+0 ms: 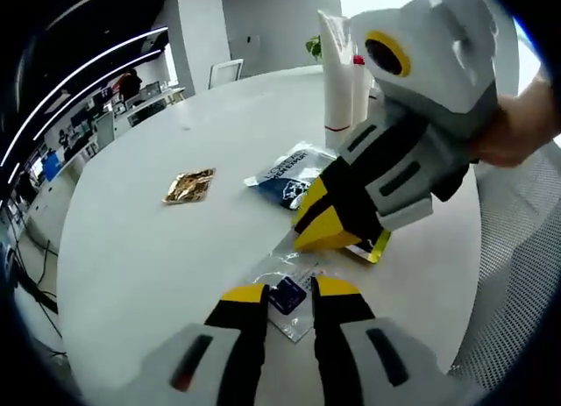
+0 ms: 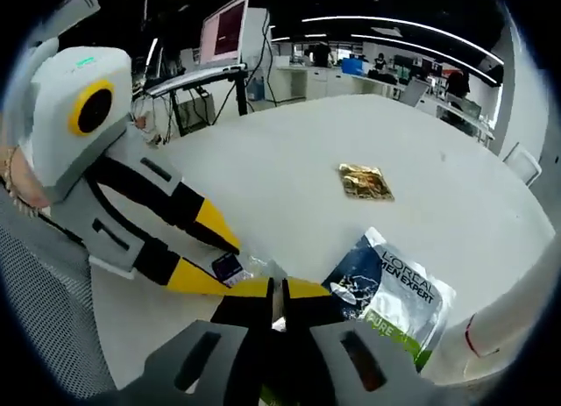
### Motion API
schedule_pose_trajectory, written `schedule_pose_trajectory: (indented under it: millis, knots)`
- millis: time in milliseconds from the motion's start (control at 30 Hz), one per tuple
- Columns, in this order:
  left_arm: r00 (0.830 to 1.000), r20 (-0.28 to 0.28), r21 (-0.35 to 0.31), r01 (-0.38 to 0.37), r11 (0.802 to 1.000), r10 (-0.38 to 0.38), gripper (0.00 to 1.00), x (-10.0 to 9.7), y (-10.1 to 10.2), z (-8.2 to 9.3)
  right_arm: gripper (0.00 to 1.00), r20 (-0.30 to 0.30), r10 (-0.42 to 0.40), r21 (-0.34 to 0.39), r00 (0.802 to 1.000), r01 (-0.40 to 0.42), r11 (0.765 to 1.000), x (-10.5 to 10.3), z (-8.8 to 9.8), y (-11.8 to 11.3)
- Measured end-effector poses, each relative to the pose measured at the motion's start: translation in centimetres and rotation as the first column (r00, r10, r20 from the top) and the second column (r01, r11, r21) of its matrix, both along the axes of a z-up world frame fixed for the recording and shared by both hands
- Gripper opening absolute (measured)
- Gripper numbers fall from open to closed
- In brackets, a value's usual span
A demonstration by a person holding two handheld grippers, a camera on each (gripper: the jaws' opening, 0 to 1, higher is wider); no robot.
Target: Arrange the skincare products in the storage area until every visible bottle or jar stands upright without overlapping.
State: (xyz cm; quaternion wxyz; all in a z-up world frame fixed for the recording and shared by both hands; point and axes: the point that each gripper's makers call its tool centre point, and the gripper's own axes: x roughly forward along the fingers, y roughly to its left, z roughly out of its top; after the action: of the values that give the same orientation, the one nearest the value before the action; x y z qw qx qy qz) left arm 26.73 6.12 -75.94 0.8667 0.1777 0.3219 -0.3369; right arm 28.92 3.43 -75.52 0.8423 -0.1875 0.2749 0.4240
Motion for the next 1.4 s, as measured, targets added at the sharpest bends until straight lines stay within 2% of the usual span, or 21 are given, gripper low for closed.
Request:
schedule_pose_trajectory:
  millis: [100,233,367,500,767,867,1000,1233,1400]
  knots:
    - [1.000,0.007,0.002,-0.010,1.000,0.010,0.18,0.0,0.0,0.0,0.10,0.061,0.028,0.033,0.998,-0.030,0.999,0.1,0.9,0.4]
    - [1.000,0.007,-0.001,-0.021,1.000,0.021,0.18,-0.1,-0.1,0.1,0.12,0.067,0.037,0.013,0.997,-0.038,0.999,-0.4,1.2,-0.1]
    - [0.999,0.005,-0.002,-0.045,0.999,0.045,0.19,0.0,0.0,0.1,0.15,0.109,0.062,-0.007,0.992,-0.062,0.998,-1.0,1.4,-0.6]
    - [0.998,0.003,-0.008,-0.062,0.998,0.062,0.22,0.1,0.1,0.1,0.20,0.115,0.080,-0.034,0.990,-0.077,0.996,-1.6,1.3,-0.9]
    - [0.995,-0.010,-0.003,-0.097,0.995,0.097,0.28,0.2,0.7,0.2,0.25,0.118,0.050,-0.010,0.992,-0.049,0.999,-2.1,2.4,-2.1]
    - [0.996,-0.002,0.028,-0.091,0.995,0.091,0.29,0.1,0.9,0.2,0.29,0.127,0.051,-0.004,0.991,-0.050,0.999,-2.4,2.9,-2.5]
    - [0.996,0.004,0.033,-0.088,0.996,0.088,0.33,-0.3,1.0,0.9,0.30,0.117,0.035,0.002,0.992,-0.035,0.999,-2.9,2.9,-3.4]
    - [0.995,0.030,0.048,-0.093,0.995,0.092,0.45,-0.8,1.6,2.1,0.46,0.118,-0.028,0.063,0.993,0.021,0.998,-3.7,4.8,-4.7]
    - [0.994,0.030,0.034,-0.110,0.993,0.109,0.52,-1.4,1.8,2.8,0.63,0.134,-0.061,0.085,0.989,0.050,0.995,-4.7,6.5,-5.4]
